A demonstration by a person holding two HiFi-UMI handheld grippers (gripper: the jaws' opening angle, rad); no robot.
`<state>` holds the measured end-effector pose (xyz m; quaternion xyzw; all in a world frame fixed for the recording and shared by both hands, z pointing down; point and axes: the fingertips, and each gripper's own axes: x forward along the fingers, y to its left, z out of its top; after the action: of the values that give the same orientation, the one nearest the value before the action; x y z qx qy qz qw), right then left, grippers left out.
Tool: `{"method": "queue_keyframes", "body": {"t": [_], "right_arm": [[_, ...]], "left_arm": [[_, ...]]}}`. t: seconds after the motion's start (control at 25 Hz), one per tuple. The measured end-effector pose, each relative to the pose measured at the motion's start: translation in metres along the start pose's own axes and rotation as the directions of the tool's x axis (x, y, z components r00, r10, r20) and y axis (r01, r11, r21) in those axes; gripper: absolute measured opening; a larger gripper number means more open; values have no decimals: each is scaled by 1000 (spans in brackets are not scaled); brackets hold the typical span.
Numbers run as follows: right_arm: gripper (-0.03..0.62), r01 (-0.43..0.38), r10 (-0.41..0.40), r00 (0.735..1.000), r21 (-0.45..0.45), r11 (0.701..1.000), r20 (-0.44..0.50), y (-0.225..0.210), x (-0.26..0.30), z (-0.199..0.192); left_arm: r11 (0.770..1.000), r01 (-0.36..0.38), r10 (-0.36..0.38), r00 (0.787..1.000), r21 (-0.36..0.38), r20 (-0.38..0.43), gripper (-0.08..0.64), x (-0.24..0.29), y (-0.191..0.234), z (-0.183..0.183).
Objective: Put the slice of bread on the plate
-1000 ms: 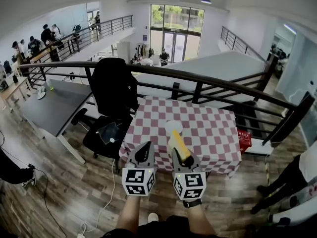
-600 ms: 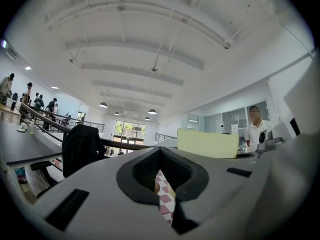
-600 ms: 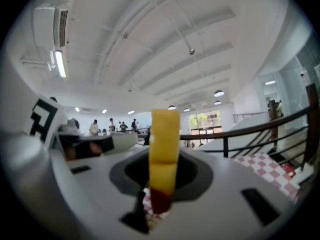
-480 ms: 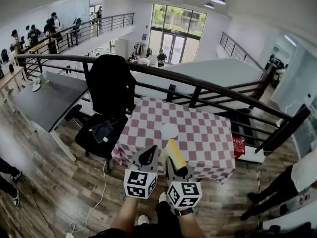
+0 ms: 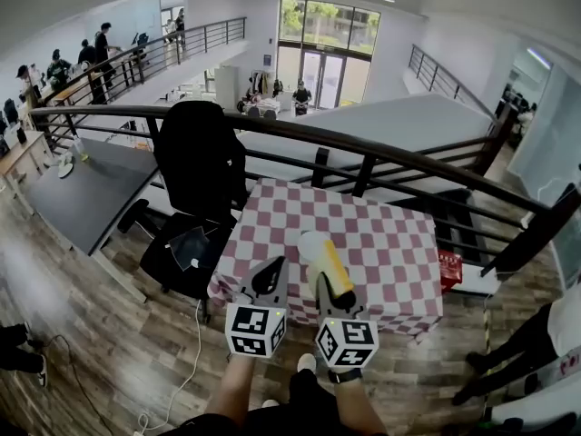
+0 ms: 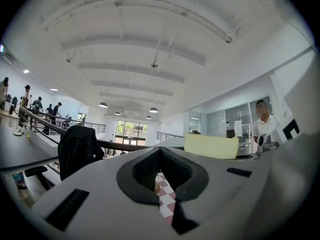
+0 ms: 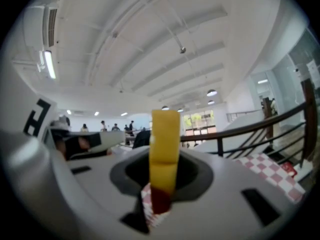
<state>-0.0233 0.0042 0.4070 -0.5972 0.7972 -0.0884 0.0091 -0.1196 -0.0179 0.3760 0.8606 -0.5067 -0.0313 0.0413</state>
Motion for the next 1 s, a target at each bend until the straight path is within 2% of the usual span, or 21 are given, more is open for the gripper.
{"method": "queue_keyframes", "body": {"t": [0.4, 0.56, 0.8, 1.0], "right_arm": [[95, -2, 5, 997, -29, 1000, 78, -66, 78, 53], [95, 7, -3, 996, -43, 999, 91, -98, 99, 66], [95, 35, -31, 995, -43, 998, 92, -144, 120, 71], [95, 22, -20, 998, -36, 999, 54, -161, 136, 43]], "left_arm": [[999, -15, 14, 1000, 46, 27, 18, 99, 9, 23], [999, -17, 15, 999, 42, 29, 18, 140, 7, 22], [999, -18, 17, 1000, 31, 21, 18, 184, -2, 12], [998, -63, 64, 998, 17, -23, 18, 198, 6, -26]]}}
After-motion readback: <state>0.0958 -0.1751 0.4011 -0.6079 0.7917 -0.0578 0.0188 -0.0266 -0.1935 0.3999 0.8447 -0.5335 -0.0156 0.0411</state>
